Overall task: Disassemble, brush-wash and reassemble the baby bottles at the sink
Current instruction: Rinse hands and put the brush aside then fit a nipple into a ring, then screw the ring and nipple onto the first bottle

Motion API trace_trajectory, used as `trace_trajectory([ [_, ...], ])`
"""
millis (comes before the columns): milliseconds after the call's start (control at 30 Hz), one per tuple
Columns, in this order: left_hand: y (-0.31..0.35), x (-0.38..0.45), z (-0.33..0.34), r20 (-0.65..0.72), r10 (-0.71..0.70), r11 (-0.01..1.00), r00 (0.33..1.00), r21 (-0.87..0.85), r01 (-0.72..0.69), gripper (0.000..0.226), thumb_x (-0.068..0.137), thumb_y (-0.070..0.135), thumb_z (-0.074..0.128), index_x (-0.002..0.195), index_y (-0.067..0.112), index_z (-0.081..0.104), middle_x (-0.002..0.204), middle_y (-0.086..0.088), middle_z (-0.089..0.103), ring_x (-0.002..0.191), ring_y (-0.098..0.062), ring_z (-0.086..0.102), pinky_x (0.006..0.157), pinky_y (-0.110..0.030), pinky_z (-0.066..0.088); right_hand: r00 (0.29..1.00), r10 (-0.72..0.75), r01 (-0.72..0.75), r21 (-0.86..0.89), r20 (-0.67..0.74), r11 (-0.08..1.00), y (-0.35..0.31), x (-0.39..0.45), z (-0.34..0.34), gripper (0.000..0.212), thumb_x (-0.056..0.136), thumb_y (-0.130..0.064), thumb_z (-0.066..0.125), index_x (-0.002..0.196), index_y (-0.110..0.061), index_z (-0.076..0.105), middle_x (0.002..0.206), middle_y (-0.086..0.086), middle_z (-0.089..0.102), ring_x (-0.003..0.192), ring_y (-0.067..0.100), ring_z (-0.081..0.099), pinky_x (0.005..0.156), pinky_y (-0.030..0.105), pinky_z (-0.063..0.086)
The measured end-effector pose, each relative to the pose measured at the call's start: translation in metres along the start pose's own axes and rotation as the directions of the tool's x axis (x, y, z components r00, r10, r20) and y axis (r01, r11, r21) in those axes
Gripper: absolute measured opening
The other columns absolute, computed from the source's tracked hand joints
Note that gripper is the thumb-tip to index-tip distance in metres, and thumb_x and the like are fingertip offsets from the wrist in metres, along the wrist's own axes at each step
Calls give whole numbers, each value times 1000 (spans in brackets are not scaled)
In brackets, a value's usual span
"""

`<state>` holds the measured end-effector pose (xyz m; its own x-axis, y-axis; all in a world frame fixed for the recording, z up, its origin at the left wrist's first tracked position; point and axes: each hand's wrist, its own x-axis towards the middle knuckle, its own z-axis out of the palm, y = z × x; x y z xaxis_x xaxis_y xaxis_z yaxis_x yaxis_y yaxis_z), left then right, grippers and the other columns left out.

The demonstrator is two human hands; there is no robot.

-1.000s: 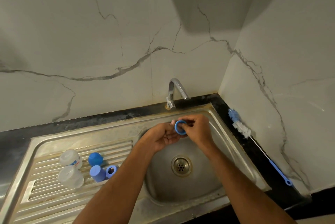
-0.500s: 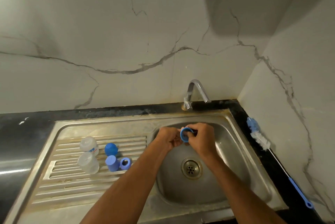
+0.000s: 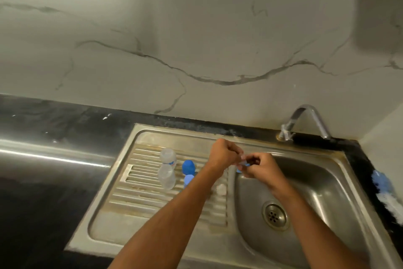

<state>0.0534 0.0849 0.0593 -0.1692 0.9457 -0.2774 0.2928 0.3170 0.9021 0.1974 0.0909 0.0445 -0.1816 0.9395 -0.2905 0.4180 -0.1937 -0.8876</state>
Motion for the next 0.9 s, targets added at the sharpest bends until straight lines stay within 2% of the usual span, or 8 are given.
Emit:
trace_trajectory([
  [67, -5, 3, -21, -47, 33, 999, 998, 37, -32, 6, 84, 12, 80, 87, 8, 78, 78, -1, 73, 80, -16, 72, 79, -29, 61, 999, -30, 29, -72, -17, 997, -8, 6, 18, 23, 78, -9, 82, 95, -19, 70, 91, 2, 72, 86, 16, 69, 76, 33, 60],
  [167, -17, 11, -54, -160, 98, 980, 982, 186, -67, 12, 80, 17, 69, 72, 10, 75, 68, -6, 70, 68, -20, 68, 70, -34, 57, 997, -39, 35, -59, -62, 998, -15, 16, 43, 26, 78, -12, 83, 100, -15, 69, 92, 3, 70, 83, 14, 67, 65, 24, 56],
  [233, -30, 17, -76, -239, 138, 950, 961, 306, -60, 15, 73, 18, 62, 71, 6, 71, 68, -11, 69, 62, -22, 61, 66, -37, 57, 997, -44, 43, -17, -67, 999, -16, 22, 58, 28, 77, -14, 84, 101, -15, 69, 92, 5, 71, 86, 18, 69, 70, 30, 60],
  [300, -42, 20, -98, -284, 155, 907, 946, 419, -23, 20, 73, 19, 65, 82, 2, 69, 78, -12, 70, 70, -23, 63, 71, -42, 58, 997, -51, 52, 12, -59, 999, -16, 26, 70, 28, 76, -13, 85, 100, -15, 70, 92, 6, 72, 87, 20, 70, 74, 35, 62],
  [400, -54, 20, -127, -265, 148, 815, 953, 578, 34, 26, 72, 23, 70, 87, 2, 65, 85, -11, 66, 81, -27, 62, 74, -42, 57, 996, -60, 62, 31, -60, 998, -17, 30, 85, 28, 73, -12, 87, 96, -15, 70, 89, 6, 72, 84, 20, 71, 73, 37, 62],
  [600, -76, 26, -151, -178, 5, 678, 984, 724, 128, 32, 75, 31, 76, 89, 13, 54, 95, -5, 53, 93, -23, 51, 77, -35, 54, 995, -44, 47, 35, -85, 998, -14, 36, 101, 29, 73, -12, 87, 96, -17, 69, 90, 6, 72, 85, 21, 71, 71, 35, 61],
  [733, -84, 35, -151, -119, -43, 652, 992, 749, 118, 33, 78, 33, 76, 94, 16, 54, 102, -7, 52, 96, -23, 46, 77, -34, 47, 994, -32, 36, 33, -102, 999, -11, 34, 101, 30, 74, -11, 86, 99, -13, 69, 92, 6, 72, 86, 20, 71, 74, 38, 61],
  [900, -91, 41, -149, -75, -48, 638, 996, 765, 88, 31, 81, 27, 78, 91, 16, 52, 100, -7, 58, 94, -23, 54, 78, -33, 53, 992, -24, 31, 57, -120, 998, -12, 28, 95, 28, 75, -8, 85, 97, -15, 69, 92, 6, 72, 86, 19, 70, 76, 39, 61],
])
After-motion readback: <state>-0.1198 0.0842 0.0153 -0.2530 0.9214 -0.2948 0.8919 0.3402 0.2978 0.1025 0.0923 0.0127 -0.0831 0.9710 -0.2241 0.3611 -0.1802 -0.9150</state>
